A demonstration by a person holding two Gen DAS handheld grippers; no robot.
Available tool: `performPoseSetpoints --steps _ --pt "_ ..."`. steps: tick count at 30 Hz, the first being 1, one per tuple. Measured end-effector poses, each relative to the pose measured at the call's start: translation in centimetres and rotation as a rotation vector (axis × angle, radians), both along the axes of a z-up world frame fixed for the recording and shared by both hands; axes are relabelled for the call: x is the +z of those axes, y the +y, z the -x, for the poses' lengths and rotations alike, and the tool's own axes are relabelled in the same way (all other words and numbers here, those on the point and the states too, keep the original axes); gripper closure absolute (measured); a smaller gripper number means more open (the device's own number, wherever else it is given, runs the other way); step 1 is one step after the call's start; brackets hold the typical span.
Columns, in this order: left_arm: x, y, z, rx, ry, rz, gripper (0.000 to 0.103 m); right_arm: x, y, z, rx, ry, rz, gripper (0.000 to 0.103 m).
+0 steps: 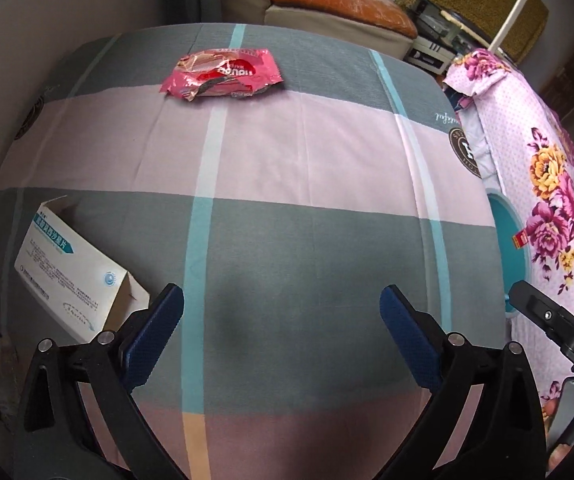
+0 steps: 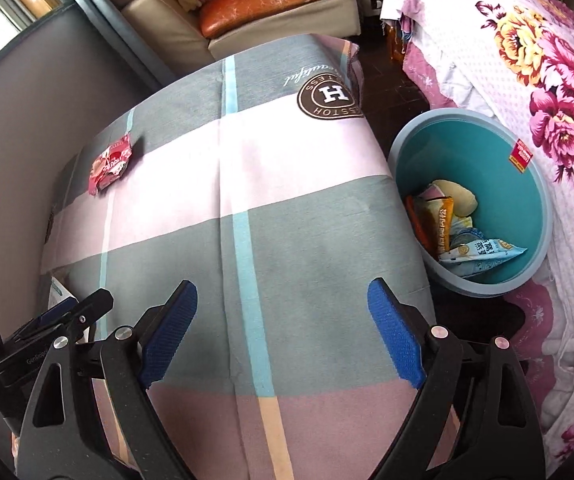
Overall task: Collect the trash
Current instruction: 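Move both tools back toward the medicine box and pink wrapper, then grasp the white medicine box with the left tool while the right tool grasps the pink wafer wrapper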
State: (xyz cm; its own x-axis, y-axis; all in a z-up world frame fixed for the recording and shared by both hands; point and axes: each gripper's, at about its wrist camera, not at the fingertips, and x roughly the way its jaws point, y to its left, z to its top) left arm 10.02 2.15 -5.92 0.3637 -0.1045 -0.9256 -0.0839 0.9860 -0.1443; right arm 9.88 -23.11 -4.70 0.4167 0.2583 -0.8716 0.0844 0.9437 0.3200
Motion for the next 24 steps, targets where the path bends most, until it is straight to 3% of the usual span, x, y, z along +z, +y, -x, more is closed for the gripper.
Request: performPoseSetpoints --steps 11,24 --pt "-0.8 11.0 2.0 0.407 0.020 0.069 0.004 0.7 4.2 0.6 0.105 -0.015 -0.017 0.020" --pt "-3.1 13.0 0.9 0.509 0.055 0.045 0.004 -0.4 7.2 -2.4 0.171 0.006 0.000 0.020"
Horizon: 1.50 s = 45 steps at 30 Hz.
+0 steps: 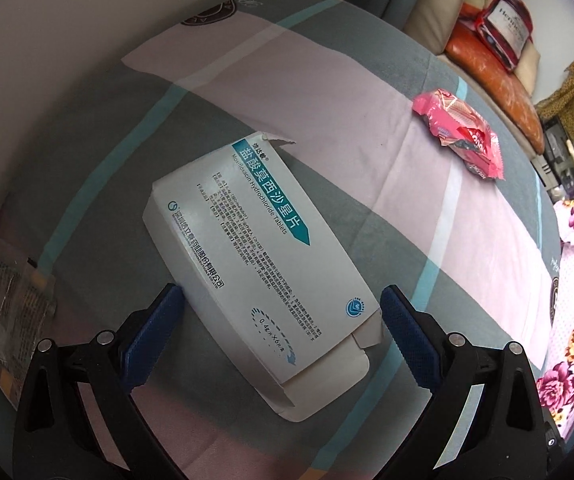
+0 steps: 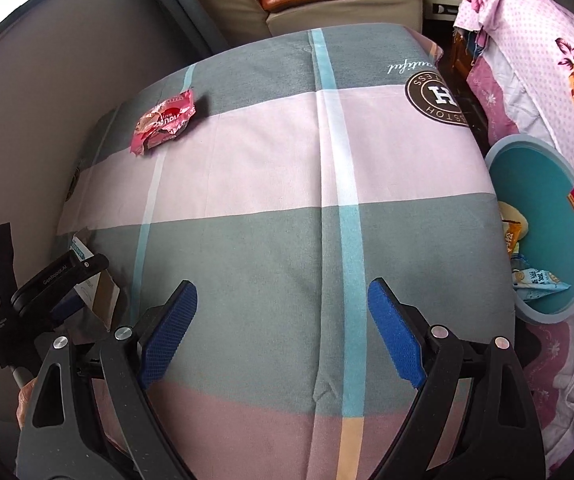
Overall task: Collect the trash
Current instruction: 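Grasp the white medicine box with the left tool while the right tool grasps the pink wafer wrapper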
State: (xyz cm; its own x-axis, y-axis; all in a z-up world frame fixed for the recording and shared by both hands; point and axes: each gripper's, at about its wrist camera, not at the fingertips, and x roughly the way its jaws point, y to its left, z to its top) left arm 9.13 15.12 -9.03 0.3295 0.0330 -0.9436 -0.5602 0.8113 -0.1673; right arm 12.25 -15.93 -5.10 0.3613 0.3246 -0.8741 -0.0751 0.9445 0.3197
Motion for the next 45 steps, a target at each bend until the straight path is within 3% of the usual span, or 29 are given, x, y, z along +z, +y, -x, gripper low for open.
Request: performPoseSetpoints --steps 3,7,18,29,38,39,41,42,44,45 --pt "0.0 -0.1 -0.1 0.002 0.001 -0.014 0.004 -0.1 1.1 -1.0 0.018 0.001 0.006 0.020" --pt "0.1 0.4 -0.5 -0.030 -0.058 -0.005 0.004 0.0 2.8 -2.1 0.052 0.004 0.008 0.020" --pt "0.3 3.5 -4.3 -0.207 -0.099 -0.026 0.011 2.0 9.0 -7.9 0.207 -0.058 0.117 0.020" --pt "0.1 6.6 -6.9 -0.154 -0.088 -0.018 0.005 1.2 14.5 -16.2 0.238 -0.032 0.082 0.020" --pt "0.1 7.6 -9.6 -0.110 -0.102 -0.027 0.004 -2.3 16.8 -20.5 0.199 0.001 0.036 0.020" --pt "0.1 7.4 -9.6 -0.121 -0.102 -0.041 0.005 -2.6 16.7 -20.6 0.190 -0.002 0.032 0.020" --pt "0.3 6.8 -9.5 -0.146 -0.111 -0.081 0.020 -3.0 16.7 -20.4 0.183 -0.010 0.026 0.020" --pt "0.3 6.6 -9.6 -0.160 -0.118 -0.074 0.021 -3.2 16.8 -20.2 0.188 -0.010 0.024 0.022" --pt "0.4 6.1 -9.6 -0.186 -0.130 -0.065 0.025 -3.1 16.8 -19.5 0.193 -0.039 0.042 0.048" --pt "0.4 5.9 -9.5 -0.196 -0.135 -0.058 0.026 -3.1 16.9 -19.2 0.201 -0.039 0.050 0.076"
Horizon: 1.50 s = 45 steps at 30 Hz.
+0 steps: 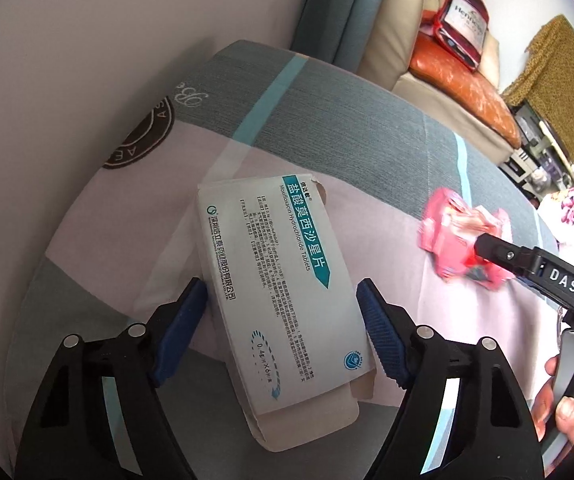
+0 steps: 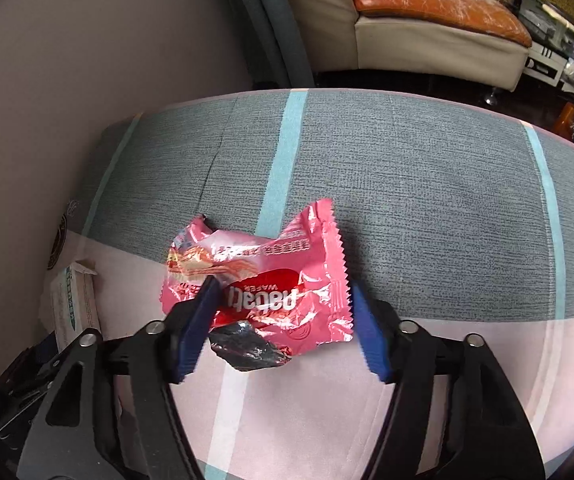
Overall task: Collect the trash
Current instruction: 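Grasp the white medicine box with the left tool while the right tool grasps the pink wafer wrapper, then carry the medicine box and pink wrapper over the teal bin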
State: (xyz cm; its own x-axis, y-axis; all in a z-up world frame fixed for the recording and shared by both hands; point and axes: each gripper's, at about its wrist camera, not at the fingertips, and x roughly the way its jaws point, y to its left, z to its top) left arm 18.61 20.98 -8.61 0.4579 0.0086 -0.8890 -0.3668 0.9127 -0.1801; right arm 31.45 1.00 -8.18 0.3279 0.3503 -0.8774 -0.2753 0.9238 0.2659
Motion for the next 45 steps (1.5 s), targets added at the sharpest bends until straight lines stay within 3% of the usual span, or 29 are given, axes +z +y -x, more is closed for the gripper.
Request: performPoseSetpoints --steps 1,9,22,25,31,40,45 --pt "0.0 -0.3 0.1 -0.011 -0.002 0.008 0.026 0.0 0.0 0.2 0.007 0.009 0.002 0.091" --pt "0.2 -2.1 0.9 -0.069 -0.003 0.066 0.028 1.9 -2.5 2.8 -0.025 -0.032 -0.027 0.093" --pt "0.5 -9.3 3.2 -0.199 0.012 0.046 0.033 4.4 -9.3 9.6 -0.094 -0.087 -0.047 0.093" --pt "0.5 -9.0 3.2 -0.142 0.021 0.036 0.032 4.5 -10.7 10.7 -0.113 -0.093 -0.045 0.093" --pt "0.6 -7.9 2.3 -0.021 0.042 0.073 0.013 5.0 -11.6 10.9 -0.123 -0.102 -0.049 0.093" --pt "-0.1 -8.2 -0.4 0.078 0.092 0.080 0.010 5.4 -11.3 9.8 -0.120 -0.119 -0.046 0.093" --pt "-0.2 -8.6 -0.6 0.052 0.086 0.000 0.013 5.2 -11.6 9.5 -0.124 -0.112 -0.045 0.093"
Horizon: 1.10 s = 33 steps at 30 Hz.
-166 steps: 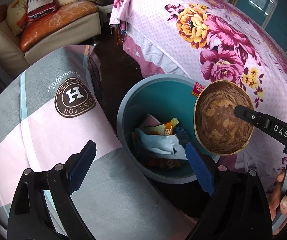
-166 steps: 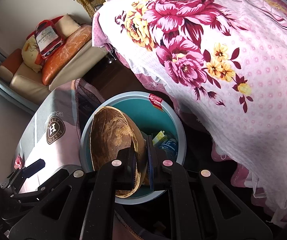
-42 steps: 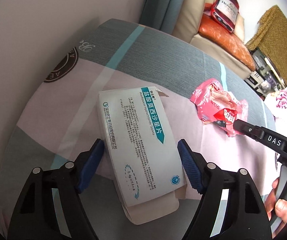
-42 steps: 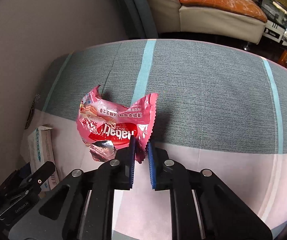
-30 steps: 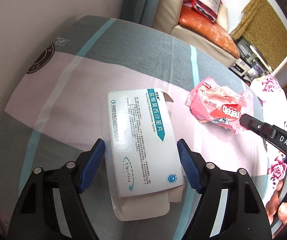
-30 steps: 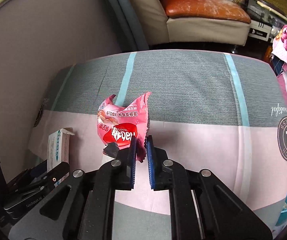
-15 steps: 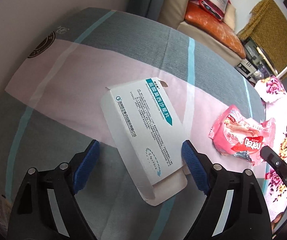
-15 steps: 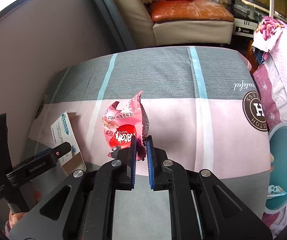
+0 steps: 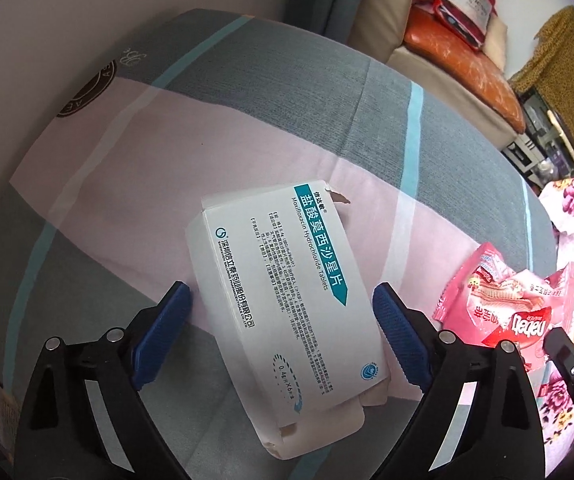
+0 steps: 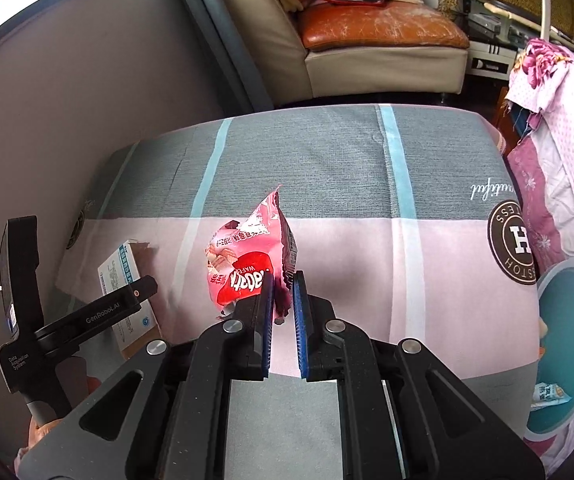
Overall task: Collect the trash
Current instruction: 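Carry the medicine box and pink wrapper over the teal bin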
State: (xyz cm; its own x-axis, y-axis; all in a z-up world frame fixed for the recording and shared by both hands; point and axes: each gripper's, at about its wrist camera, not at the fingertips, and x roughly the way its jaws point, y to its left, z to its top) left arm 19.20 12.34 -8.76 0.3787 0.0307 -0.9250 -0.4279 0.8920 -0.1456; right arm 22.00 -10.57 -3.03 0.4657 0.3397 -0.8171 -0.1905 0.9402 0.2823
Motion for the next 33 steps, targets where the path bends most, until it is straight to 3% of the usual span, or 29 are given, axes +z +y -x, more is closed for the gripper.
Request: performPoseSetpoints --steps 2,7,20,33 --pt "0.2 0.1 0.6 -0.010 -0.020 -0.006 0.024 0.0 -0.2 0.0 -0.003 -0.002 -0.002 0.093" --pt "1.1 -0.9 1.6 -0.094 -0.040 -0.039 0.032 0.2 -0.7 0.4 -0.010 -0.008 -0.025 0.094" --pt "2.7 -6.6 4.0 -0.267 -0.081 -0.016 0.034 2.4 -3.9 3.4 -0.050 -0.051 -0.069 0.095" --pt "4.9 -13.9 5.4 -0.444 -0.130 -0.025 0.034 4.6 -10.5 6.7 -0.163 -0.105 -0.130 0.096"
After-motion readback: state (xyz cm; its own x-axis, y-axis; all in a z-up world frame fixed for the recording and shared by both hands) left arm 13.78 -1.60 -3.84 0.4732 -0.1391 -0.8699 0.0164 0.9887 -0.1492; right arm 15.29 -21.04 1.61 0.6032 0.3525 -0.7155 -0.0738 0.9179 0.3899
